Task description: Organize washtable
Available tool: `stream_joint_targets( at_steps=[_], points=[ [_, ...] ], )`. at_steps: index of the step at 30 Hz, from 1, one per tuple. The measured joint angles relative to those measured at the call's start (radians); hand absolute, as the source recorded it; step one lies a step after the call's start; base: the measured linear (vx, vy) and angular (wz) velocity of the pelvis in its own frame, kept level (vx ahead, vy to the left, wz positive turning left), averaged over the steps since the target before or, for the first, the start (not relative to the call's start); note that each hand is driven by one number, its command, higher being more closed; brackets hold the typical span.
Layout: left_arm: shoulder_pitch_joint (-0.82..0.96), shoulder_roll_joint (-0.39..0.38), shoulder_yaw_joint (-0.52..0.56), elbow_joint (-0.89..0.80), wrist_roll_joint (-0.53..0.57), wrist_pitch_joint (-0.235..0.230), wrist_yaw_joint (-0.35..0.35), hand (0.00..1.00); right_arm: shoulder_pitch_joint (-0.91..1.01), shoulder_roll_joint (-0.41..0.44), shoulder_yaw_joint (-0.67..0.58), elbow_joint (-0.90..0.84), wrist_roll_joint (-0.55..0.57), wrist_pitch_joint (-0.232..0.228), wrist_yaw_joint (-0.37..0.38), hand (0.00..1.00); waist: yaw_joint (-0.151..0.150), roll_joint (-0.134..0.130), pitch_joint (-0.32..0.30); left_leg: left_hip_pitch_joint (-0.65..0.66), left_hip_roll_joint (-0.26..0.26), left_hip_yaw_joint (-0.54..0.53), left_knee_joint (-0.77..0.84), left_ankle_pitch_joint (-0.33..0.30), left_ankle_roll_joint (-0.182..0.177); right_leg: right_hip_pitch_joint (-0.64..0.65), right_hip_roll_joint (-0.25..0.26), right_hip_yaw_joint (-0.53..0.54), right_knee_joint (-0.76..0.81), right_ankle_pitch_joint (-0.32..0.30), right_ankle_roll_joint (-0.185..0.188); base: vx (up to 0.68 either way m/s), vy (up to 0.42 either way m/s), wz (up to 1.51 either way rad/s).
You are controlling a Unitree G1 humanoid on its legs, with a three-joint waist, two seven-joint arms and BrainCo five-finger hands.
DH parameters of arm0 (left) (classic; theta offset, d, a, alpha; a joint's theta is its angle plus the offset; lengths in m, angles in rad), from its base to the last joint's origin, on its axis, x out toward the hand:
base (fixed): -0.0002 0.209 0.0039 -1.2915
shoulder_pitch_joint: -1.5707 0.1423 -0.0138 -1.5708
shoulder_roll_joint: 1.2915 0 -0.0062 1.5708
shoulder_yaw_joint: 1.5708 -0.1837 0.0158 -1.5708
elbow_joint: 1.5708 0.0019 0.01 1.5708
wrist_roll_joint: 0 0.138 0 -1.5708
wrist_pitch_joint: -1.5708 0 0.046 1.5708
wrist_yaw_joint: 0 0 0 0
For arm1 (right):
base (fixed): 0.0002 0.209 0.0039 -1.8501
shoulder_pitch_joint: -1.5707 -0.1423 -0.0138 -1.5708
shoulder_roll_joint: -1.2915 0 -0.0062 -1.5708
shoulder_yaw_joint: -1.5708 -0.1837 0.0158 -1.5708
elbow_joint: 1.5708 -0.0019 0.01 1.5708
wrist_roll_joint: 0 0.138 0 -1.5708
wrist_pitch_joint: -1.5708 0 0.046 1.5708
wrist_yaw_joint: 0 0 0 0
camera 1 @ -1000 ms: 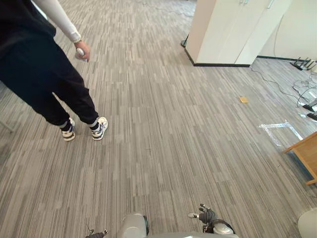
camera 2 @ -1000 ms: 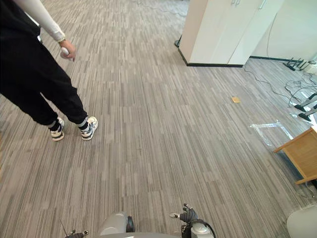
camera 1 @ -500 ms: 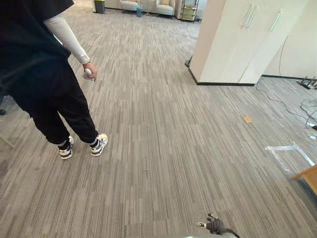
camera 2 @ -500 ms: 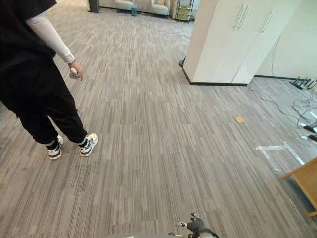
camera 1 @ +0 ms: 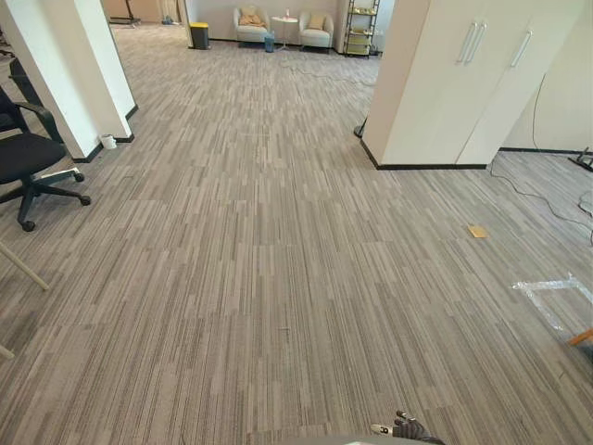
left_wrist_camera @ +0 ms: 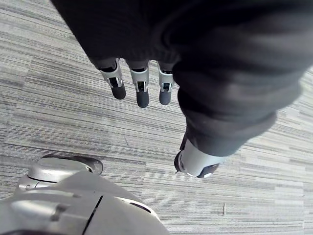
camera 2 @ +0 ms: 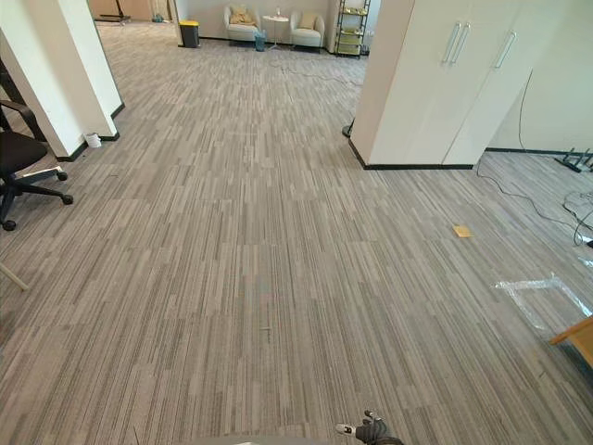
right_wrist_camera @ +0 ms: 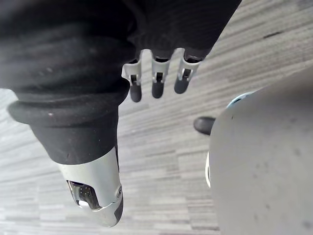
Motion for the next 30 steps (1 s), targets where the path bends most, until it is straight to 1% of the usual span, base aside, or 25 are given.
stream_joint_targets(
  at_steps=[1,4,5,7,10,14,15,16,17,18,19,20,21,22,23,24,25,26,27,28,29,30],
  points=[
    [-0.001,-0.001,-0.023,-0.007,-0.009,-0.004,-0.001,0.0,-0.003,-0.007,-0.016,-0.002,0.01,0.0,-0.007,0.0,-0.001,0.01,0.005,-0.01,-0.001,0.005,-0.007,0.005,0.001,-0.016,-0.002,0.003,0.0,0.001,0.0,-0.01,-0.026,-0.1],
    [-0.006,-0.007,-0.055,-0.016,-0.036,-0.02,-0.005,0.0,-0.01,-0.025,-0.052,-0.019,0.028,0.0,-0.032,0.0,-0.006,0.023,0.036,-0.008,-0.004,0.004,-0.031,0.018,-0.002,-0.025,-0.006,0.0,0.008,-0.001,0.001,0.0,-0.007,0.05],
    [-0.006,-0.012,-0.069,-0.03,-0.042,-0.026,-0.005,0.0,-0.01,-0.033,-0.055,-0.027,0.034,0.0,-0.042,0.0,-0.011,0.032,0.052,-0.008,-0.006,0.001,-0.041,0.022,-0.001,-0.026,-0.008,-0.002,0.007,-0.001,0.002,0.02,-0.006,0.1],
    [-0.003,-0.014,-0.072,-0.034,-0.054,-0.032,-0.005,0.0,-0.015,-0.036,-0.079,-0.032,0.035,0.001,-0.048,0.0,-0.022,0.036,0.062,-0.011,-0.005,0.005,-0.049,0.026,-0.006,-0.038,-0.008,-0.003,0.006,-0.004,0.005,0.07,0.0,-0.02],
    [-0.004,-0.012,-0.082,-0.052,-0.057,-0.042,-0.005,0.0,-0.019,-0.028,-0.081,-0.032,0.035,0.001,-0.049,0.0,-0.022,0.031,0.066,-0.009,-0.006,0.015,-0.049,0.026,-0.006,-0.039,-0.01,-0.002,0.007,-0.004,0.005,0.04,0.007,-0.07],
    [-0.004,0.001,-0.079,-0.069,-0.068,-0.044,-0.004,0.0,-0.021,-0.017,-0.081,-0.032,0.035,0.001,-0.045,0.0,-0.023,0.008,0.081,-0.013,-0.01,0.017,-0.046,0.026,-0.006,-0.042,-0.014,-0.005,0.011,-0.006,0.006,0.0,-0.003,0.01],
    [-0.004,0.006,-0.075,-0.069,-0.078,-0.044,-0.003,0.0,-0.024,-0.012,-0.082,-0.032,0.038,0.001,-0.042,0.0,-0.024,0.009,0.089,-0.03,-0.008,0.01,-0.028,0.025,-0.008,-0.066,-0.021,-0.013,0.058,-0.043,0.012,-0.01,-0.034,0.2],
    [-0.011,0.007,-0.069,-0.07,-0.079,-0.044,-0.003,0.0,-0.027,-0.01,-0.083,-0.037,0.047,-0.001,-0.038,0.0,-0.031,0.0,0.092,-0.05,0.0,-0.007,0.005,0.011,-0.029,-0.088,-0.027,-0.028,0.115,-0.081,0.009,-0.01,-0.051,0.32],
    [-0.016,0.007,-0.068,-0.07,-0.079,-0.044,-0.003,0.0,-0.026,-0.011,-0.083,-0.038,0.054,-0.004,-0.037,0.0,-0.033,0.009,0.103,-0.066,0.015,-0.016,0.039,-0.009,-0.048,-0.098,-0.024,-0.041,0.157,-0.113,-0.004,0.0,-0.063,0.5],
    [-0.017,0.002,-0.048,-0.068,-0.08,-0.044,-0.004,0.0,-0.026,-0.02,-0.082,-0.04,0.056,-0.006,-0.036,0.0,-0.03,0.031,0.118,-0.089,0.065,-0.017,0.113,-0.065,-0.065,-0.103,0.002,-0.071,0.248,-0.184,-0.034,0.09,-0.125,0.51],
    [-0.005,0.001,-0.007,-0.068,-0.081,-0.045,-0.005,0.0,-0.029,-0.028,-0.065,-0.039,0.051,-0.007,-0.037,0.0,-0.014,0.023,0.132,-0.122,0.105,-0.012,0.265,-0.087,-0.076,-0.085,0.024,-0.097,0.339,-0.257,-0.041,0.13,-0.151,0.53],
    [-0.004,0.004,0.011,-0.072,-0.084,-0.045,-0.005,0.0,-0.03,-0.029,-0.049,-0.036,0.05,-0.007,-0.037,0.0,-0.017,0.011,0.143,-0.176,0.124,-0.005,0.396,-0.081,-0.082,-0.064,0.024,-0.113,0.343,-0.293,-0.028,0.11,-0.182,0.61],
    [0.001,0.003,0.02,-0.076,-0.09,-0.038,-0.003,0.0,-0.03,-0.036,-0.038,-0.036,0.045,-0.006,-0.038,0.0,-0.008,0.016,0.176,-0.294,0.187,-0.007,0.675,0.022,-0.083,-0.017,0.042,-0.14,0.348,-0.332,-0.036,0.04,-0.161,0.5],
    [0.005,0.002,0.019,-0.076,-0.098,-0.034,-0.002,0.0,-0.029,-0.036,-0.036,-0.036,0.039,-0.005,-0.038,0.0,0.003,0.005,0.187,-0.33,0.196,-0.005,0.74,0.068,-0.083,0.007,0.039,-0.14,0.335,-0.337,-0.04,0.03,-0.16,0.43],
    [0.011,-0.008,0.02,-0.079,-0.106,-0.031,-0.002,0.0,-0.035,-0.038,-0.024,-0.035,0.03,-0.004,-0.039,0.0,0.018,-0.007,0.202,-0.384,0.197,0.003,0.777,0.078,-0.072,0.034,0.039,-0.141,0.303,-0.339,-0.042,0.08,-0.14,0.15],
    [0.012,-0.008,0.014,-0.083,-0.109,-0.032,-0.002,0.0,-0.039,-0.041,-0.025,-0.034,0.029,0.0,-0.039,0.0,0.026,-0.004,0.205,-0.415,0.194,0.014,0.766,0.058,-0.063,0.041,0.038,-0.139,0.293,-0.339,-0.042,0.18,-0.123,0.18],
    [0.012,-0.014,0.008,-0.089,-0.116,-0.032,-0.003,0.0,-0.059,-0.047,-0.028,-0.028,0.026,0.003,-0.039,0.0,0.031,-0.008,0.219,-0.46,0.177,0.036,0.676,0.035,-0.07,0.051,0.032,-0.136,0.266,-0.339,-0.041,0.19,-0.08,0.06],
    [0.012,-0.022,0.008,-0.09,-0.116,-0.033,-0.003,0.0,-0.084,-0.05,-0.028,-0.027,0.024,0.003,-0.039,0.0,0.033,0.003,0.235,-0.491,0.142,0.053,0.531,0.039,-0.072,0.052,0.02,-0.13,0.252,-0.343,-0.033,0.25,-0.03,-0.03],
    [0.016,-0.03,0.008,-0.089,-0.116,-0.033,-0.004,0.0,-0.103,-0.062,-0.028,-0.027,0.024,0.003,-0.039,0.0,0.033,0.014,0.24,-0.509,0.118,0.052,0.404,0.055,-0.085,0.052,0.017,-0.121,0.238,-0.349,-0.024,0.24,0.058,-0.23],
    [0.022,-0.039,0.009,-0.088,-0.115,-0.033,-0.004,0.0,-0.12,-0.063,-0.028,-0.027,0.024,0.003,-0.039,0.0,0.037,0.022,0.243,-0.516,0.1,0.051,0.253,0.098,-0.097,0.055,0.014,-0.113,0.232,-0.357,-0.011,0.36,0.118,-0.39],
    [0.038,-0.049,0.009,-0.083,-0.115,-0.032,-0.004,0.0,-0.125,-0.059,-0.027,-0.028,0.024,0.002,-0.038,0.0,0.053,0.031,0.238,-0.497,0.086,0.042,0.073,0.165,-0.118,0.068,0.014,-0.106,0.225,-0.369,0.017,0.34,0.141,-0.46],
    [0.04,-0.05,0.009,-0.08,-0.115,-0.032,-0.005,0.0,-0.123,-0.055,-0.026,-0.026,0.024,0.002,-0.038,0.0,0.063,0.031,0.237,-0.494,0.082,0.039,0.044,0.212,-0.097,0.076,0.013,-0.096,0.226,-0.378,0.03,0.42,0.163,-0.5]
  ],
)
